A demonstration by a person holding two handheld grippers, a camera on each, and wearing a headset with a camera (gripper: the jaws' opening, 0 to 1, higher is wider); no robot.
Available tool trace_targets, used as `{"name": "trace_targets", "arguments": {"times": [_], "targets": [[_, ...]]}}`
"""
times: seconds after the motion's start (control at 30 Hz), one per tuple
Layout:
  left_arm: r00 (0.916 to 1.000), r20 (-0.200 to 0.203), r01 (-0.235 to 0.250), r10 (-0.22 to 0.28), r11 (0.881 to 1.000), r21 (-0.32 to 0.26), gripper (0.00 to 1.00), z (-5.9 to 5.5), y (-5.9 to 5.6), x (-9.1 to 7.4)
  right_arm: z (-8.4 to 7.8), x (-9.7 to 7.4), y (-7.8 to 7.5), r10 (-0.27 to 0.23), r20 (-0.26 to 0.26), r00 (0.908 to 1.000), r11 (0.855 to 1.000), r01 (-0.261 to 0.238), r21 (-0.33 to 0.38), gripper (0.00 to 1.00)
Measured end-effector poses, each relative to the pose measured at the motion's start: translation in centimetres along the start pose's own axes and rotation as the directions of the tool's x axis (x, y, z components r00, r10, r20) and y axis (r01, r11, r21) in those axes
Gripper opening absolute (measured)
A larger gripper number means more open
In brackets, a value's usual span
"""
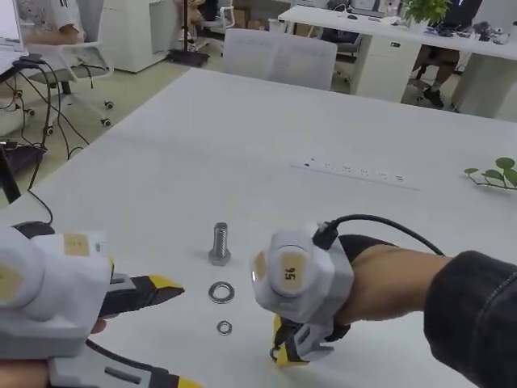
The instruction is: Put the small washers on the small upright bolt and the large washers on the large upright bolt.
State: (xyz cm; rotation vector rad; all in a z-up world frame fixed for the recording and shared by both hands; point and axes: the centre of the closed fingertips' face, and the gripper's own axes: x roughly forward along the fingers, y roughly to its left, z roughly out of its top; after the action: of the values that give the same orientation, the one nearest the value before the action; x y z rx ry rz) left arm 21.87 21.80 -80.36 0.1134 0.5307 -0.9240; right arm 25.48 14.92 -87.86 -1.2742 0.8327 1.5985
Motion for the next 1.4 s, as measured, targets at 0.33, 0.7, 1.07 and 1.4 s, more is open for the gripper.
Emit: {"name": "trace_targets", "arguments": {"times": [0.33, 0.7, 1.07, 1.4], "targets": [[1.0, 0.001, 0.009, -0.009, 1.0, 0.009, 0.83, 0.2, -0.3, 0.0, -0.3, -0.2, 0.1, 0.003, 0.012, 0.9999, 0.999, -0.003, 0.033, 0.14], [0.9997, -0.006, 0.023, -0.023, 1.0, 0.021, 0.83, 0.3, -0.3, 0.2, -0.5, -2.2, 0.0, -0.019, 0.04, 0.999, 0.996, 0.016, 0.085, 0.14], [0.9992, 0.003, 0.041, -0.041, 0.999, 0.036, 0.83, 0.9, -0.3, 0.8, -2.1, -5.6, -0.4, -0.064, 0.057, 0.9963, 0.988, 0.055, 0.142, 0.14], [0.9985, 0.01, 0.054, -0.054, 0.997, 0.049, 0.83, 1.4, -0.3, 1.1, -3.9, -8.6, -0.6, -0.106, 0.05, 0.9931, 0.978, 0.095, 0.185, 0.14]]}}
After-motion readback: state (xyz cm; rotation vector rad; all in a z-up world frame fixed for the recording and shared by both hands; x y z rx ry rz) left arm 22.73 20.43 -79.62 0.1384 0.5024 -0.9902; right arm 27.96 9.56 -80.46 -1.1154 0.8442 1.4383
